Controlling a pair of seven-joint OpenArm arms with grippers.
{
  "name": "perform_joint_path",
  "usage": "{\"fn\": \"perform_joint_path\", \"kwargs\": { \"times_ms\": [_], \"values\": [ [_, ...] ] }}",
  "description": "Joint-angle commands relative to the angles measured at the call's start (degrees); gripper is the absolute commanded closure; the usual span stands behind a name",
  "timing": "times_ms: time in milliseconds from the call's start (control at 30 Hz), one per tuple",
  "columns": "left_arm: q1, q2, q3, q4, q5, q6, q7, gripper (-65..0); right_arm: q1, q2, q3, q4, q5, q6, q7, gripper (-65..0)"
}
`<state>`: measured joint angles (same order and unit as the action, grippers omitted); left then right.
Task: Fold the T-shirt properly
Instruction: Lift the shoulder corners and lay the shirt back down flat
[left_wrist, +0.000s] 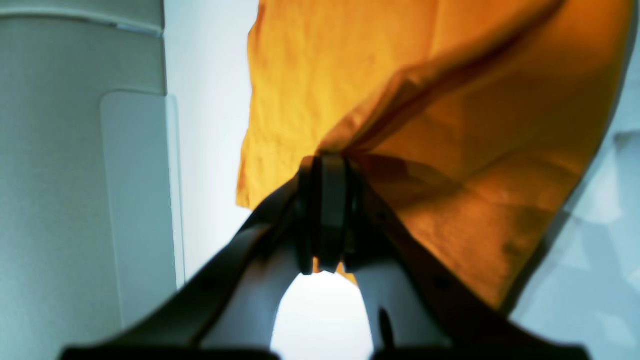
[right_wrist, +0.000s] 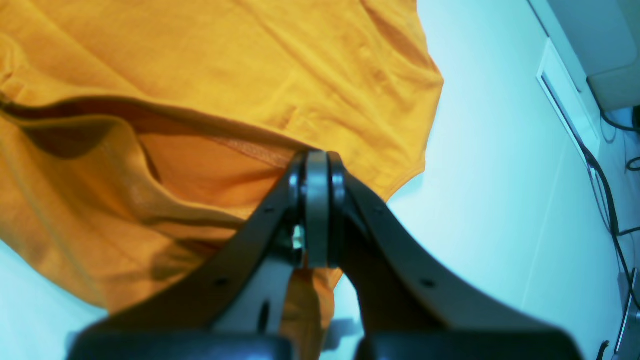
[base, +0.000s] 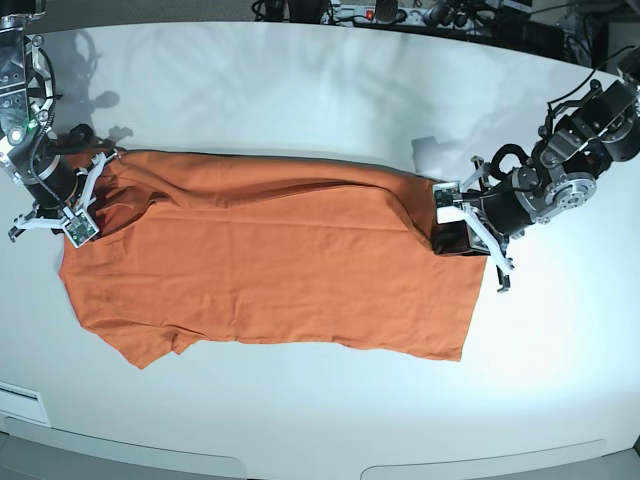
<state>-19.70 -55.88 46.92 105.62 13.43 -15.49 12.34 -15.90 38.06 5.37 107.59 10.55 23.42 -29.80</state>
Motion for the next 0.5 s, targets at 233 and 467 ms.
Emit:
{"fn": "perform_joint_path", "kwargs": {
  "times_ms": [233, 467],
  "values": [
    [-1.1, 0.7, -0.7, -3.5, 0.0, 2.6, -0.3, 0.0, 0.5, 1.1, 0.6, 0.6, 0.0, -2.0, 0.2, 0.0],
    [-1.1, 0.7, -0.7, -4.5, 0.0, 4.9, 2.5, 0.0, 0.5, 1.1, 0.6, 0.6, 0.0, -2.0, -1.1, 0.0]
  ]
}}
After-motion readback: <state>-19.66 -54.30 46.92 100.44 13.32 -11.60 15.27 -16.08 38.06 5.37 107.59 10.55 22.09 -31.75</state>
